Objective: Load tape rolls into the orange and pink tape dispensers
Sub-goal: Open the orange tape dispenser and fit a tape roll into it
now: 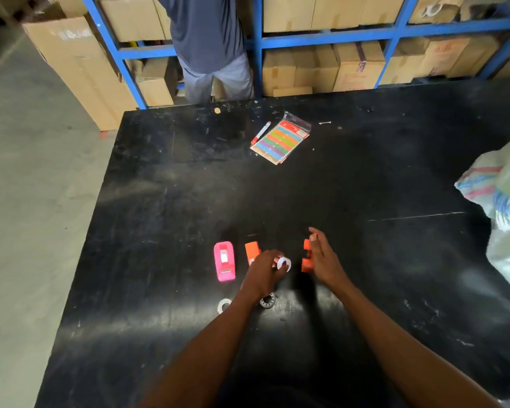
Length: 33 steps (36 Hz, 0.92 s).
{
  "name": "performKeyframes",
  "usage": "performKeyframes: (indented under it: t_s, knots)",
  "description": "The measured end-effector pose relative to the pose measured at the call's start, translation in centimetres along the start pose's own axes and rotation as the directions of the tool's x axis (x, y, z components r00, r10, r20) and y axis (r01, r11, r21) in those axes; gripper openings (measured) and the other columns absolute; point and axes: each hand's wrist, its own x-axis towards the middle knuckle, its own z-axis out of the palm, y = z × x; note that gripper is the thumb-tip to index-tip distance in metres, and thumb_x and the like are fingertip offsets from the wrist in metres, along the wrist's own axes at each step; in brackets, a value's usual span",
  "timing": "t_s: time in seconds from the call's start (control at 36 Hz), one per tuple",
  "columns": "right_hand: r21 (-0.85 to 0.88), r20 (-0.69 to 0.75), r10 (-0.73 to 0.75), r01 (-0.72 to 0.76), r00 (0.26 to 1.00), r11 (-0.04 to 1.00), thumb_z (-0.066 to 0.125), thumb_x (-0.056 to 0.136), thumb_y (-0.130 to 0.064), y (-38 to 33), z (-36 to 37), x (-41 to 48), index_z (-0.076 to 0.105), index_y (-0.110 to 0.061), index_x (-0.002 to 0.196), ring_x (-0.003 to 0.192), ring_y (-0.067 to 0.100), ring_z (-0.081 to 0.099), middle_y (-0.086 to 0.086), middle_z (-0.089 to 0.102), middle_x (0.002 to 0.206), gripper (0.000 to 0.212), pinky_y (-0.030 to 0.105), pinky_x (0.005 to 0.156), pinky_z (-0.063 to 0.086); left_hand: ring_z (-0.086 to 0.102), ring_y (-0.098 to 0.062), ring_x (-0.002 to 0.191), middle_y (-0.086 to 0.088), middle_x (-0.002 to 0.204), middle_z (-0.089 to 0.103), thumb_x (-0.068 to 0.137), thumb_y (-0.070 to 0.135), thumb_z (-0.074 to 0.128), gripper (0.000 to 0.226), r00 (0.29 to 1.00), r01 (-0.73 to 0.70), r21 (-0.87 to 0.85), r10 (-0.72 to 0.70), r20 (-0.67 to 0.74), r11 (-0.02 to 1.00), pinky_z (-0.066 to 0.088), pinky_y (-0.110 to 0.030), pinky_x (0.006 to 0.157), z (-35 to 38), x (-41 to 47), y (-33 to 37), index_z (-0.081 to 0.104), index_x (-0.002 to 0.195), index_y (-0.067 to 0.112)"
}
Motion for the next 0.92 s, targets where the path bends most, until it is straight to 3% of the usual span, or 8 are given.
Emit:
performKeyframes:
  t_s: [0.08,0.17,0.33,0.44,0.56,0.69,0.83,0.92]
  knots:
    - [-0.016,0.017,0.009,-0.009,1.0,1.0,0.026,0.102,-0.055,0.4,0.0,-0.1,0.039,-0.045,0.138,0.118,0.023,0.059,-0.004,0.057,0.131,0.039,0.05,0.107,0.044,0.064,-0.03,0.104,-0.014,0.109,0.07,0.09,0.025,0.062,0.024,0.998,-0.036,0.24,0.021,0.063,0.97,0.049,-0.041,0.091,1.2,0.0,0.1,0.068,0.106,0.009]
    - [-0.035,0.032,0.024,-0.023,0.999,0.999,0.025,0.102,-0.055,0.7,0.1,-0.2,0.038,-0.044,0.139,0.123,0.023,0.058,-0.002,0.057,0.136,0.04,0.051,0.109,0.042,0.064,-0.033,0.102,-0.014,0.105,0.07,0.089,0.027,0.058,0.021,0.992,-0.077,0.392,0.032,0.119,0.917,0.047,-0.041,0.09,2.0,-0.1,0.3,0.066,0.097,0.009]
    - [-0.042,0.062,0.034,-0.031,0.997,0.999,0.024,0.104,-0.049,0.4,0.6,-0.3,0.036,-0.038,0.144,0.115,0.019,0.061,0.0,0.057,0.137,0.043,0.045,0.108,0.044,0.058,-0.032,0.117,-0.012,0.12,0.066,0.094,0.03,0.048,0.03,0.981,-0.126,0.597,0.012,0.191,0.792,0.039,-0.045,0.108,3.7,-0.3,0.0,0.065,0.114,0.015]
    - [-0.023,0.103,0.028,-0.026,0.994,0.999,0.025,0.105,-0.048,0.1,0.9,-0.1,0.033,-0.039,0.146,0.111,0.015,0.062,-0.005,0.055,0.133,0.043,0.041,0.106,0.044,0.052,-0.028,0.126,-0.008,0.129,0.061,0.096,0.032,0.05,0.031,0.974,-0.155,0.602,0.018,0.227,0.784,0.034,-0.045,0.11,4.1,-0.5,-0.9,0.06,0.123,0.02]
    - [-0.011,0.112,0.025,-0.024,0.993,1.0,0.027,0.105,-0.046,0.3,1.1,0.1,0.033,-0.041,0.145,0.11,0.015,0.062,-0.005,0.058,0.128,0.041,0.037,0.102,0.045,0.051,-0.023,0.123,-0.001,0.125,0.058,0.093,0.045,0.053,0.037,0.98,-0.164,0.538,0.075,0.183,0.827,0.036,-0.038,0.107,3.4,-0.6,-1.9,0.058,0.122,0.023]
    - [-0.015,0.145,0.013,-0.011,0.989,1.0,0.028,0.104,-0.046,1.0,2.0,0.1,0.033,-0.049,0.142,0.096,-0.001,0.061,-0.007,0.057,0.126,0.038,0.025,0.083,0.045,0.055,-0.018,0.118,0.004,0.122,0.06,0.093,0.049,0.056,0.04,0.987,-0.154,0.413,0.123,0.1,0.897,0.042,-0.036,0.098,0.9,-2.2,-4.1,0.057,0.123,0.023]
    - [0.0,0.168,0.023,-0.024,0.985,1.0,0.029,0.104,-0.046,1.4,3.5,0.0,0.033,-0.047,0.142,0.12,0.023,0.059,0.006,0.057,0.136,0.039,0.049,0.106,0.045,0.06,-0.023,0.111,-0.003,0.124,0.061,0.087,0.055,0.061,0.052,0.987,-0.152,0.338,0.122,0.108,0.929,0.051,-0.039,0.095,-0.7,-4.5,-5.7,0.06,0.123,0.017]
    - [-0.038,0.183,0.023,-0.017,0.983,0.999,0.026,0.102,-0.051,1.0,4.0,-0.4,0.029,-0.051,0.141,0.126,0.022,0.055,0.004,0.052,0.143,0.04,0.045,0.108,0.042,0.058,-0.02,0.116,0.0,0.133,0.057,0.082,0.059,0.065,0.06,0.987,-0.131,0.384,0.083,0.137,0.914,0.05,-0.037,0.099,-0.4,-5.2,-6.0,0.057,0.127,0.02]
